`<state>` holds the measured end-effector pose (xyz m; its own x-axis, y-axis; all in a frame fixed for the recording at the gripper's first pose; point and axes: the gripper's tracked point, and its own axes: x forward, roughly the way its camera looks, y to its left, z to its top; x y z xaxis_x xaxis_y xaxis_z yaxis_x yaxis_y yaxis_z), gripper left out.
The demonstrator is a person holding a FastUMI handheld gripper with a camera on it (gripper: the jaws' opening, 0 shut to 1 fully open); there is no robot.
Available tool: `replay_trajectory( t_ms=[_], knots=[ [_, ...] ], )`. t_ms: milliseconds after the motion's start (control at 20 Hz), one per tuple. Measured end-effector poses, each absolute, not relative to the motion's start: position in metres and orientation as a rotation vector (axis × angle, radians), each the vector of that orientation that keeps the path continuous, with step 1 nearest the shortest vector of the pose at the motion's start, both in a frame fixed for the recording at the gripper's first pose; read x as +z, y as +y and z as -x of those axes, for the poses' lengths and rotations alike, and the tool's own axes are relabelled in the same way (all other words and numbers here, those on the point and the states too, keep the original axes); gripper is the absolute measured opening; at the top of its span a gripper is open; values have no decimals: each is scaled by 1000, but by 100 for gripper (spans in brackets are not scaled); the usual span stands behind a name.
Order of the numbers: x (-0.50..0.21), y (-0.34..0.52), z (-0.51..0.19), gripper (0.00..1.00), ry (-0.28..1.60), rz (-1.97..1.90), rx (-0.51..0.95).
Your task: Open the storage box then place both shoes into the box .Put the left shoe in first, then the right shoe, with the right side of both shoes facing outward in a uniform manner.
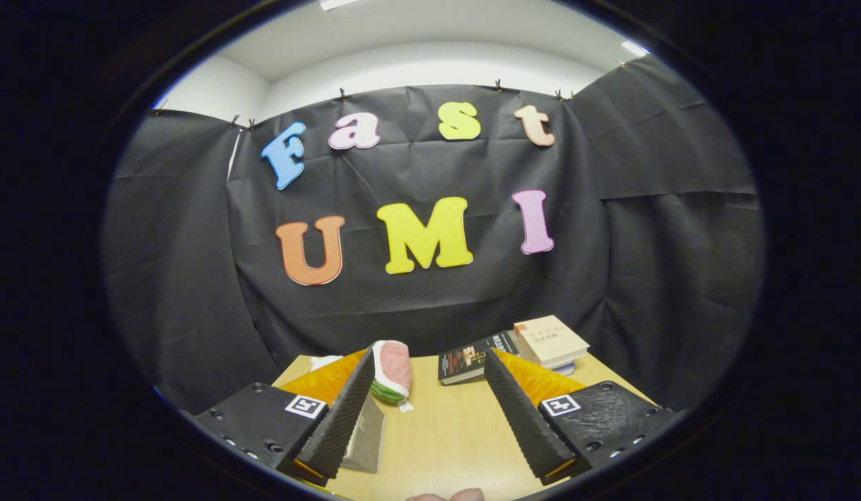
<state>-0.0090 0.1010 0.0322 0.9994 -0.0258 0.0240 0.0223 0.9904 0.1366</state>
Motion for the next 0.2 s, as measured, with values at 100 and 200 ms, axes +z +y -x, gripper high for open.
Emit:
replay_trajectory(
  t_ms=[100,200],
  knots=[
    [32,101,11,96,-26,-127,-37],
    [31,106,13,96,-15,-129,-40]
  ],
)
